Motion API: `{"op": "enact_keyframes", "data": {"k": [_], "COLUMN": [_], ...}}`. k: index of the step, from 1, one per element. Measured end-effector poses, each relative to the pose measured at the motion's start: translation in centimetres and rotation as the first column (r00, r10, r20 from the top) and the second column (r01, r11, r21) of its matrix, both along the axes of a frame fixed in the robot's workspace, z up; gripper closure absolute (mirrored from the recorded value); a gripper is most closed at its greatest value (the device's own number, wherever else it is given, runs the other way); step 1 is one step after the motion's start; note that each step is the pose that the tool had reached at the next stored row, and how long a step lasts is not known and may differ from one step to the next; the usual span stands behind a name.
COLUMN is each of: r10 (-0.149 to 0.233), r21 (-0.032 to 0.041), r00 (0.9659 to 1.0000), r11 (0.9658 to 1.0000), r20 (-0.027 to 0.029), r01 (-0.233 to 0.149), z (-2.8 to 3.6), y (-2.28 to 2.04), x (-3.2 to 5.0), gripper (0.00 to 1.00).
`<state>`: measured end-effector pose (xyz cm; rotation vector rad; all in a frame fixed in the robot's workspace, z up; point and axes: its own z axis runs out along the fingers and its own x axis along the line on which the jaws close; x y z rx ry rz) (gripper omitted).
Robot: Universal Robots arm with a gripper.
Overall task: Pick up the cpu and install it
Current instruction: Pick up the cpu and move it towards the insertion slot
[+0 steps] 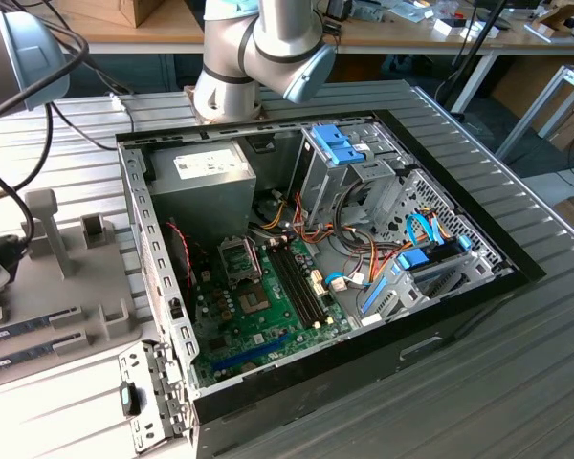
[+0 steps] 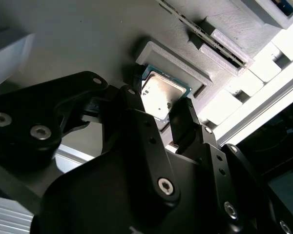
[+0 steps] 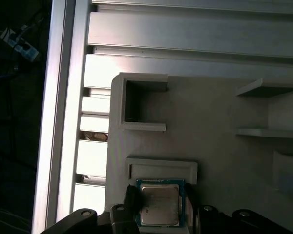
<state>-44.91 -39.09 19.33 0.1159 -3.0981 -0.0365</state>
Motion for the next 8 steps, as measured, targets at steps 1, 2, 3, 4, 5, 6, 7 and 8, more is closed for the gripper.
{"op": "enact_keyframes", "data": {"k": [1, 2, 3, 4, 5, 6, 7, 8], "r10": [0.000, 0.000, 0.000, 0.000, 0.000, 0.000, 0.000, 0.000], "r21": [0.0008, 0.0016, 0.0027, 0.0035, 0.0048, 0.0059, 0.0069, 0.0081], "r00": [1.0000, 1.0000, 1.0000, 1.0000, 1.0000, 1.0000, 1.0000, 1.0000], "r11": [1.0000, 1.0000, 1.0000, 1.0000, 1.0000, 1.0000, 1.0000, 1.0000], "r20": [0.0000, 0.0000, 0.0000, 0.0000, 0.0000, -0.0001, 0.0000, 0.0001], "r01": [0.000, 0.000, 0.000, 0.000, 0.000, 0.000, 0.000, 0.000], "z": [0.09, 0.17, 0.28, 0.38, 0.55, 0.70, 0.80, 0.94], "y": [0.00, 0.00, 0.00, 0.00, 0.00, 0.00, 0.00, 0.00], "x": [0.00, 0.00, 0.00, 0.00, 0.00, 0.00, 0.00, 0.00], "gripper": [0.53, 0.53, 0.53, 0.53, 0.53, 0.53, 0.53, 0.53]}}
